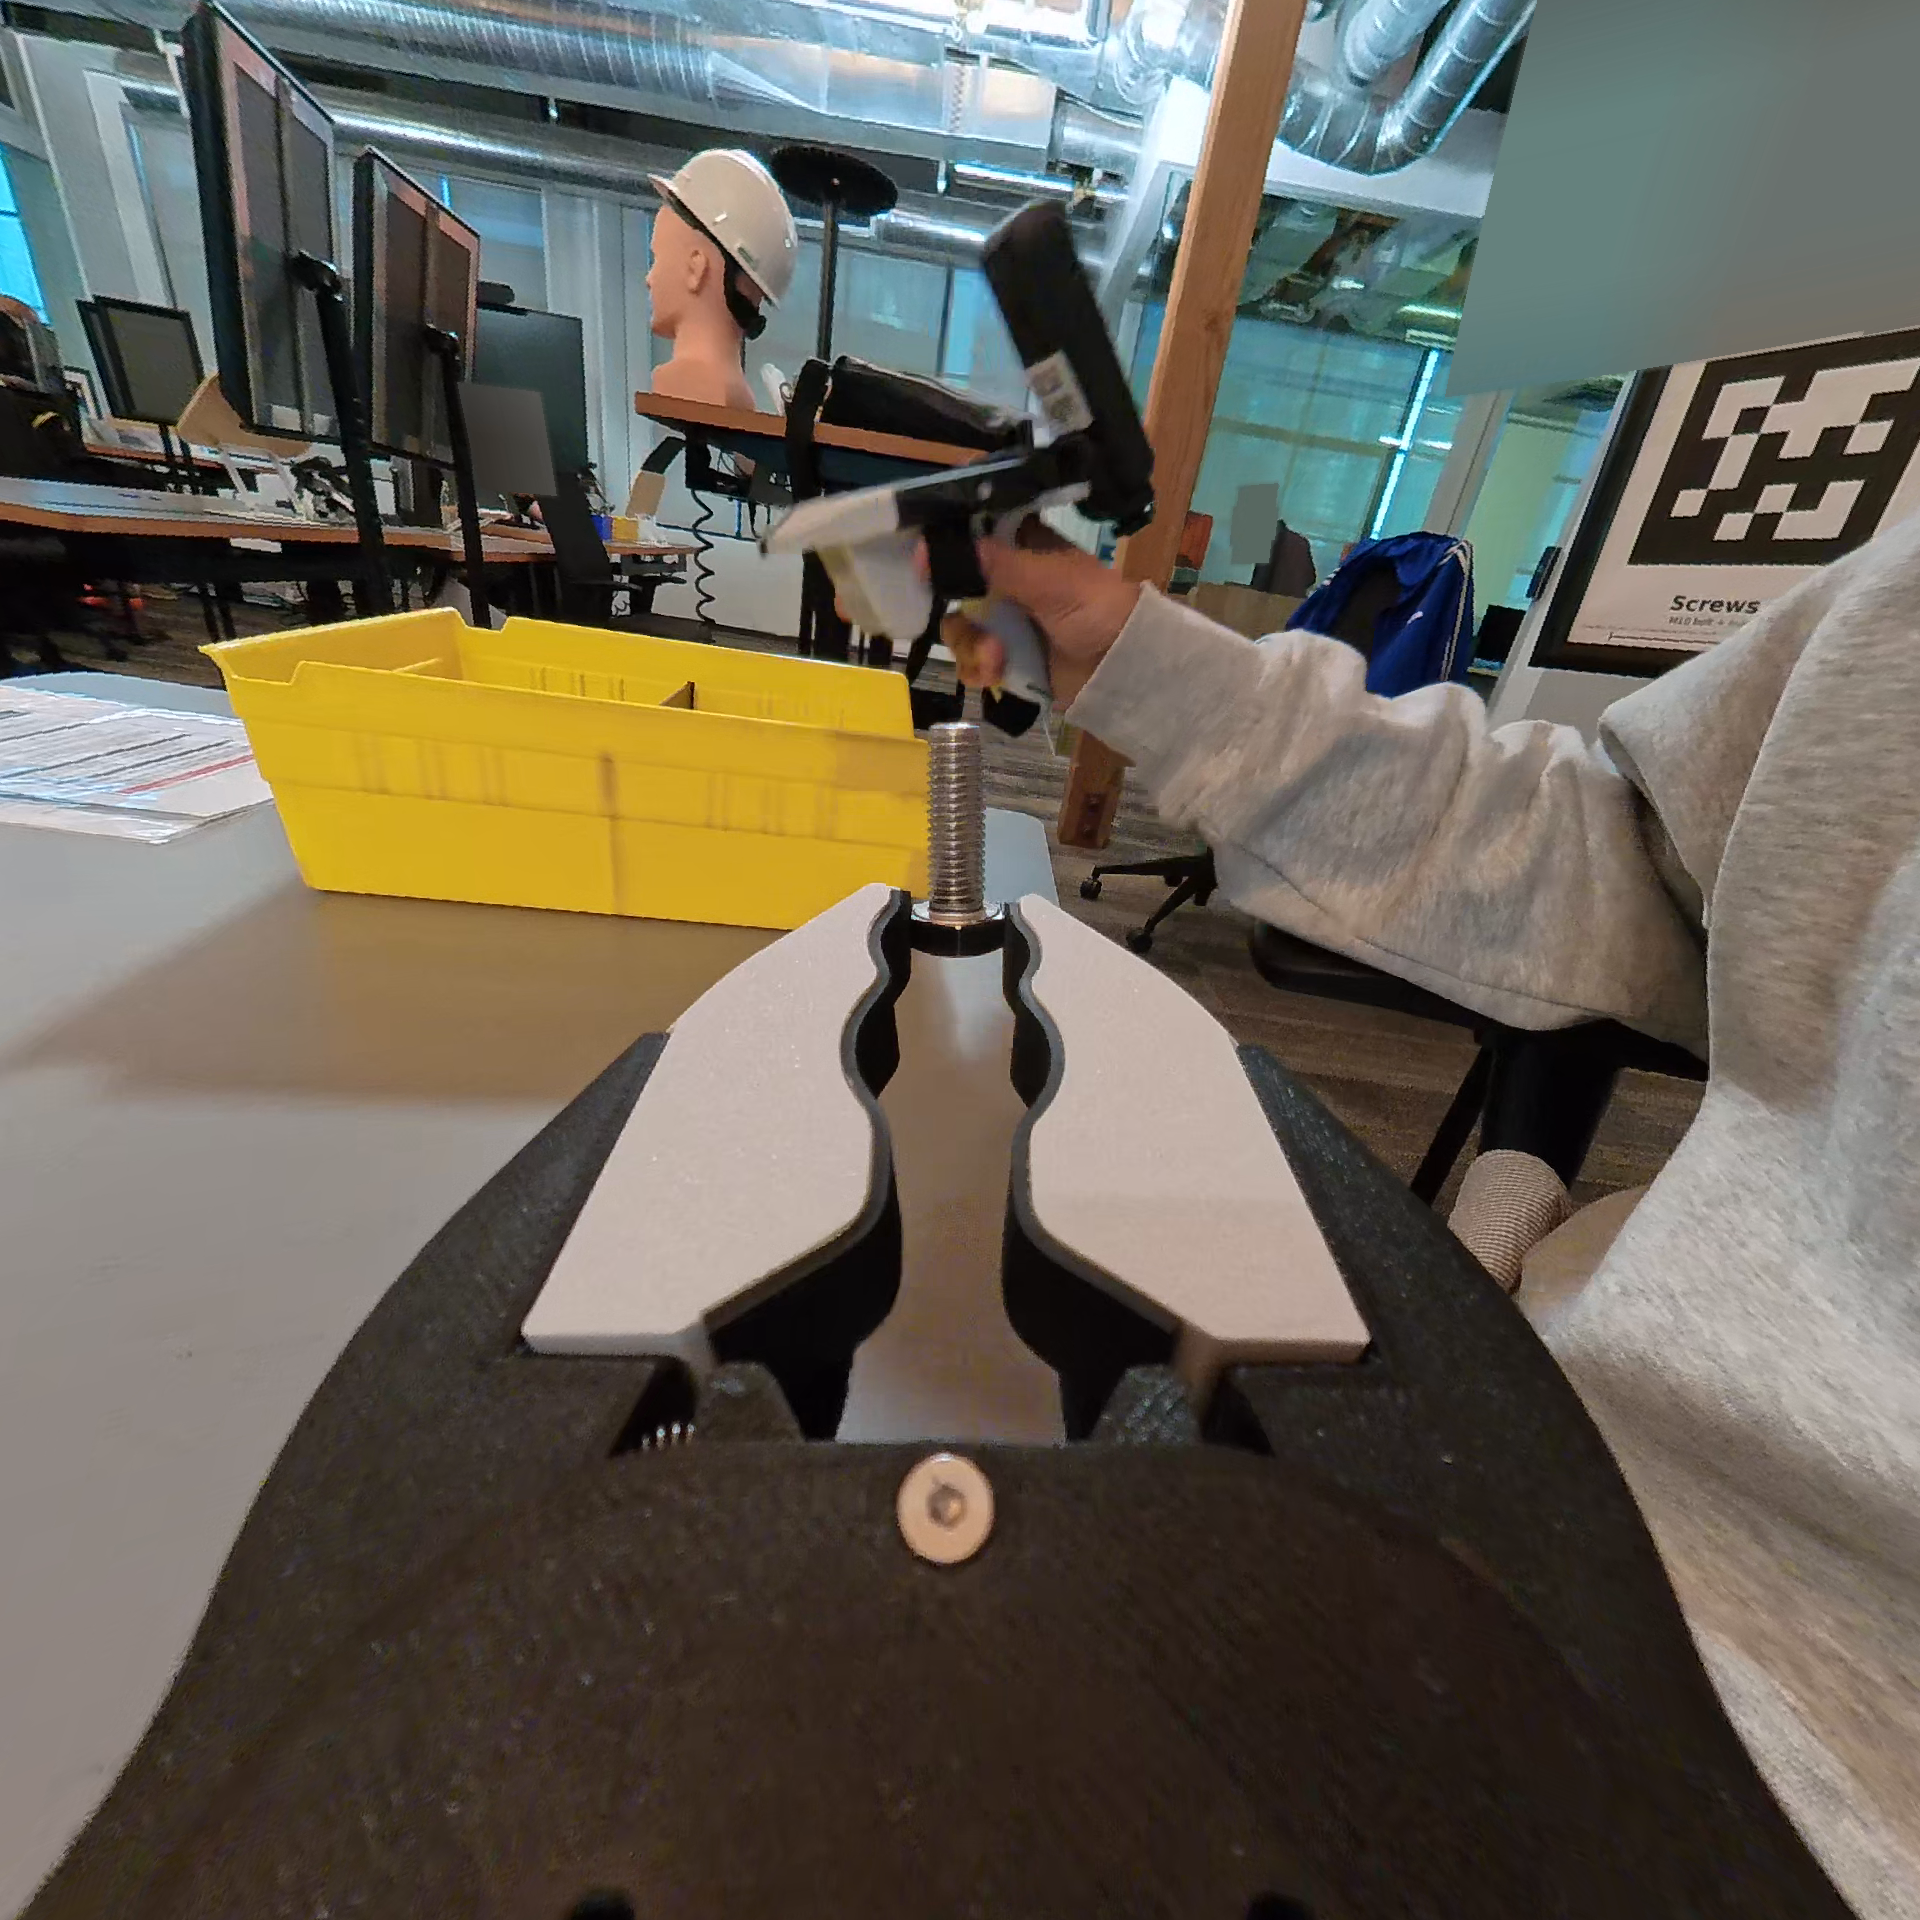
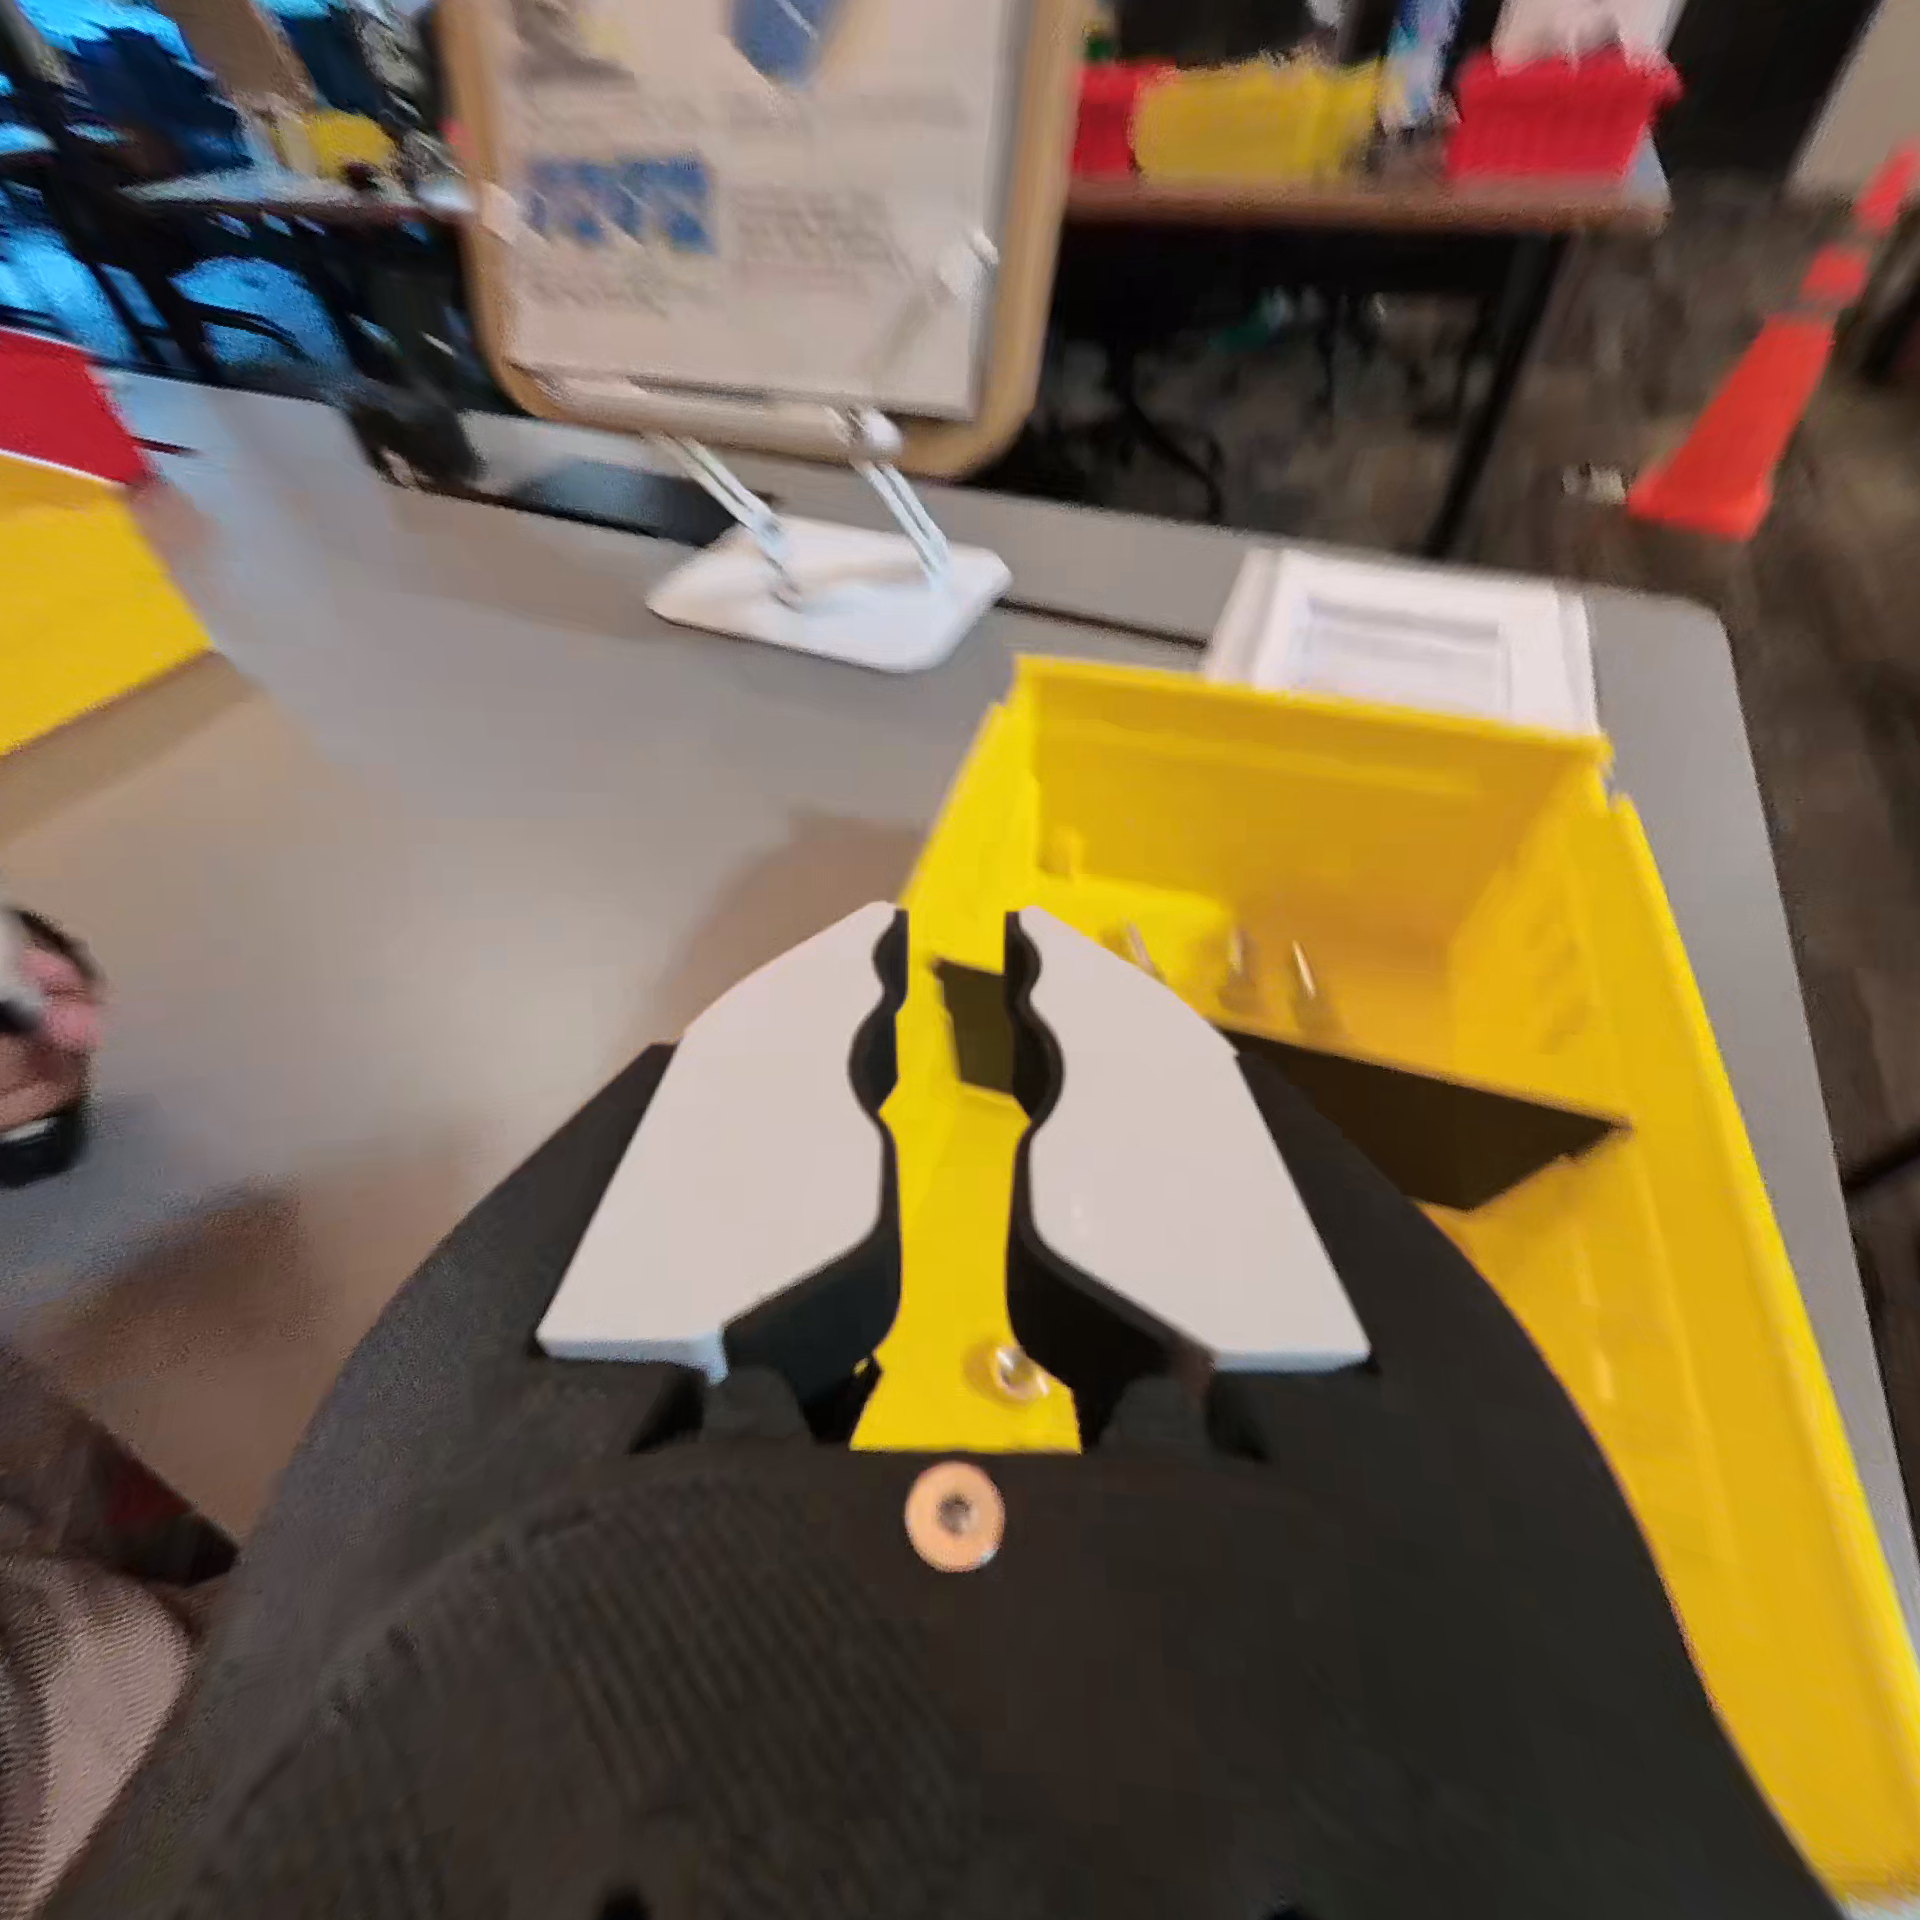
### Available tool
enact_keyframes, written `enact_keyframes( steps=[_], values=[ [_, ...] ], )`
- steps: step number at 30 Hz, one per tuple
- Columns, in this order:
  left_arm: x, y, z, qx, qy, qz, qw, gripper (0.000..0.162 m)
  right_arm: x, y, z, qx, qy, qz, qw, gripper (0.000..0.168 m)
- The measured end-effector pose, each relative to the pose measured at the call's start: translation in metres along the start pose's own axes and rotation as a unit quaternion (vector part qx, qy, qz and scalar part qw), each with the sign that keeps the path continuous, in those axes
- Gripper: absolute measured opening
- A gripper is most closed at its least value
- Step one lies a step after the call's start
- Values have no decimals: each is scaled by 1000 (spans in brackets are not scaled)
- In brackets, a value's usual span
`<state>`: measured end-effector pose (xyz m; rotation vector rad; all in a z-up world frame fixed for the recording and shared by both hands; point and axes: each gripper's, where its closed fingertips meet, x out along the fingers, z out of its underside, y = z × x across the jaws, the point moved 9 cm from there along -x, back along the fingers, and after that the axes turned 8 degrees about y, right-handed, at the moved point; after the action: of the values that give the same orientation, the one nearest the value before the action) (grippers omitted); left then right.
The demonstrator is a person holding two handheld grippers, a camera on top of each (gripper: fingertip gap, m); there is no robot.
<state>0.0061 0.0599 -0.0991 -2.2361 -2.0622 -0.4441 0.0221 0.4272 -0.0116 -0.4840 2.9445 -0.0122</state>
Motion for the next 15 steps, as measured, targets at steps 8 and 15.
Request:
enact_keyframes(
  steps=[8, 15],
  values=[
    [0, -2, -1, 0, 4, -11, 1000, 18, 30, -129, -15, -79, 41, -231, 969, 18],
    [-3, -4, -5, -16, 25, -18, 999, 18, 51, -199, 27, -43, 82, -358, 929, 23]
  ],
)
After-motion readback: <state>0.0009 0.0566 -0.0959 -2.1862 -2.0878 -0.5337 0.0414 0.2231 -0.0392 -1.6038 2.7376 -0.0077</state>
